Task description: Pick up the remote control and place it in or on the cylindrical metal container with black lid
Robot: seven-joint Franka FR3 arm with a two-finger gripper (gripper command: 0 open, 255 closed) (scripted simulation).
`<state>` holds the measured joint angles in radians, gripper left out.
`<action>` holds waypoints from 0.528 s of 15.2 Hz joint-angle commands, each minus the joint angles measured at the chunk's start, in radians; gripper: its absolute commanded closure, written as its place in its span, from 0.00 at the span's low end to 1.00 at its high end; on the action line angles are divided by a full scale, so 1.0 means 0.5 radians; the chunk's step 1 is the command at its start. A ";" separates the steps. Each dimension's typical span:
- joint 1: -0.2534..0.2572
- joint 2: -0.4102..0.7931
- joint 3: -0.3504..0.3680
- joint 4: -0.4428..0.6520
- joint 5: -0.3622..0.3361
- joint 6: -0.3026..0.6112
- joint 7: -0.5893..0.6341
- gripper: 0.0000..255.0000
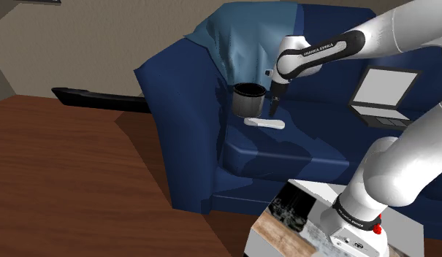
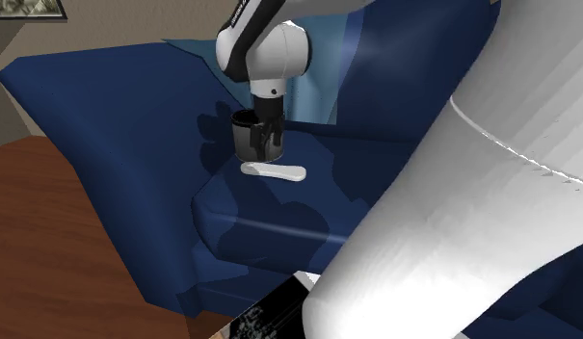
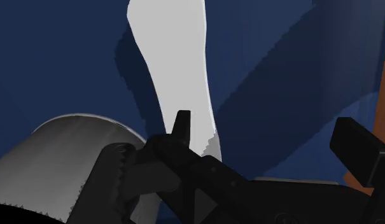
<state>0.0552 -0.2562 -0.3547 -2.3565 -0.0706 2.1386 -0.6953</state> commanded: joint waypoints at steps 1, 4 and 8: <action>0.015 0.176 -0.049 0.079 0.021 0.075 -0.162 0.00; 0.020 0.426 -0.098 0.195 0.069 0.172 -0.395 0.00; 0.011 0.558 -0.105 0.204 0.114 0.280 -0.488 0.00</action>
<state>0.0621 0.0084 -0.4057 -2.2508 -0.0196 2.2614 -0.9291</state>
